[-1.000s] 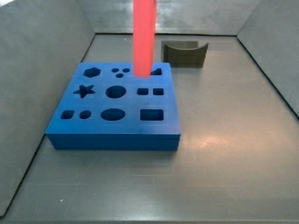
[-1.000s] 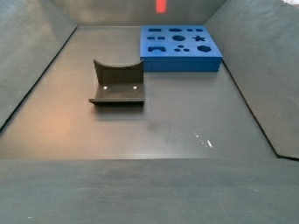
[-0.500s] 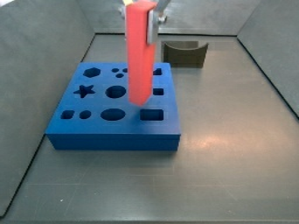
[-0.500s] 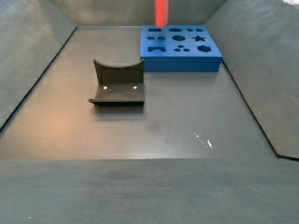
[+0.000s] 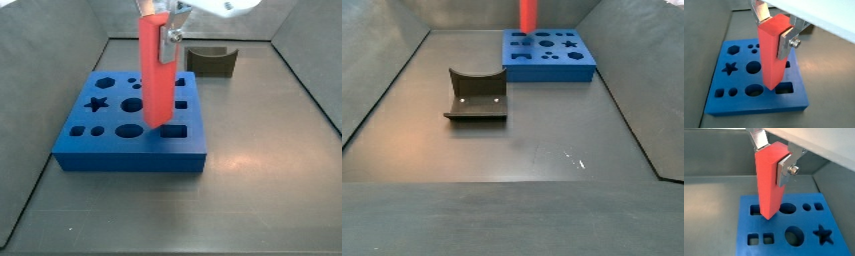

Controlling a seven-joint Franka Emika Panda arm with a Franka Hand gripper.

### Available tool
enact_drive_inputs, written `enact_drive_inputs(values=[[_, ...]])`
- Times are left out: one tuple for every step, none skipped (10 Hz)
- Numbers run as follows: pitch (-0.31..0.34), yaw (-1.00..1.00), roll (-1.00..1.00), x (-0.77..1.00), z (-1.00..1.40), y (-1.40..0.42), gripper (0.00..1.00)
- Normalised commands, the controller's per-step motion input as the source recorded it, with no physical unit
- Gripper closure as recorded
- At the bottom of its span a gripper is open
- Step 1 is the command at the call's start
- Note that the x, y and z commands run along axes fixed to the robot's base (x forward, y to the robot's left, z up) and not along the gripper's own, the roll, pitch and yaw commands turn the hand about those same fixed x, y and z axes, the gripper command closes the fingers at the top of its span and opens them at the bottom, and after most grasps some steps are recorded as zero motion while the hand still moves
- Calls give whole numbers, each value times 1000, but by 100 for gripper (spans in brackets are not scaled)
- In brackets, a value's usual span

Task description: Insert the rectangle object.

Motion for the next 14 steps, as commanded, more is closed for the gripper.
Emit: enact_drive_inputs(values=[[-26,-1000,0,0,-103,-83,100],[-39,-1000,0,0,-17,-60,100],[-53,-1000,-19,0,0,-49,100],[-61,-1000,-43,0,0,-31,100],[-100,-1000,-106,0,0,0,100],[-73,-894,-13,143,-9,-63,100],[-20,-874,0,191,-100,-91,100],[-27,-783,0,291,-140,-109,100],[-39,-651,0,431,-189,-100,100],[-124,-560,0,354,-271,0,100],[-67,-131,0,46,-80,0,100],[-4,0,0,0,-14,0,100],[-203,0,0,0,-323,0,100],[-214,0,-39,29,-383,0,100]])
